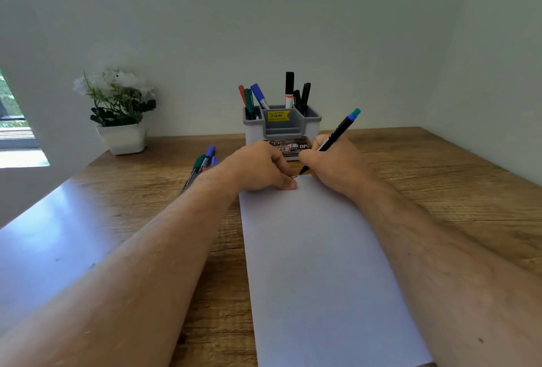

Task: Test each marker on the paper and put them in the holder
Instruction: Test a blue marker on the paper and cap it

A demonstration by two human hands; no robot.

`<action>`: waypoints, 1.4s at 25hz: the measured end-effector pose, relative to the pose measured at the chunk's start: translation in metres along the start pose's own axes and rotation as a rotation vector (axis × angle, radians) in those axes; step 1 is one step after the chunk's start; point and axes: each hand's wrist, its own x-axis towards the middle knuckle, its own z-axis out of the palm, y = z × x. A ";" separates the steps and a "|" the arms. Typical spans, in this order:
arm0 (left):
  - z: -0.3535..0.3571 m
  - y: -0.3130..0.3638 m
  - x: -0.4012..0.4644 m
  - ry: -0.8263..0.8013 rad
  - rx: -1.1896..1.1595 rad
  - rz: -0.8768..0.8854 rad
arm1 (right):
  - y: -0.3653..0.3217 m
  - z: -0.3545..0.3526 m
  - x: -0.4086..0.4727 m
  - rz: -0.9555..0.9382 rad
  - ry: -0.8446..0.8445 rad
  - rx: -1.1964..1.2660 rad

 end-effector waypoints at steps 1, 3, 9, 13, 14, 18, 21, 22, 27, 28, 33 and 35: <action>0.000 0.000 0.000 0.000 -0.009 -0.001 | 0.000 0.000 0.000 -0.008 -0.004 -0.008; 0.000 0.001 -0.001 0.003 -0.016 -0.001 | 0.001 0.000 0.000 -0.018 -0.020 -0.037; 0.000 0.002 -0.001 -0.006 -0.033 -0.011 | -0.001 -0.001 0.001 -0.015 -0.045 -0.007; 0.000 0.002 -0.002 -0.011 -0.038 -0.013 | 0.000 0.001 0.001 -0.023 -0.027 -0.067; 0.000 0.002 -0.002 -0.011 -0.037 -0.014 | 0.000 0.002 0.001 -0.020 -0.019 -0.065; -0.001 0.003 -0.002 -0.023 -0.041 -0.015 | 0.001 0.001 0.001 -0.023 -0.002 -0.029; -0.001 0.004 -0.002 -0.024 -0.039 -0.014 | 0.000 0.002 0.001 -0.021 -0.016 -0.069; -0.001 0.004 -0.002 -0.025 -0.044 -0.015 | -0.001 0.002 0.001 -0.021 -0.026 -0.064; -0.001 0.004 -0.005 -0.023 -0.054 -0.013 | -0.002 0.001 -0.001 -0.036 -0.004 -0.036; -0.002 0.004 -0.004 -0.026 -0.055 -0.015 | -0.002 0.001 -0.001 -0.039 -0.006 -0.040; -0.002 0.004 -0.004 -0.023 -0.047 -0.022 | -0.001 0.001 -0.002 -0.044 0.000 -0.053; -0.002 0.004 -0.005 -0.020 -0.044 -0.023 | 0.001 0.002 0.000 -0.026 0.054 -0.046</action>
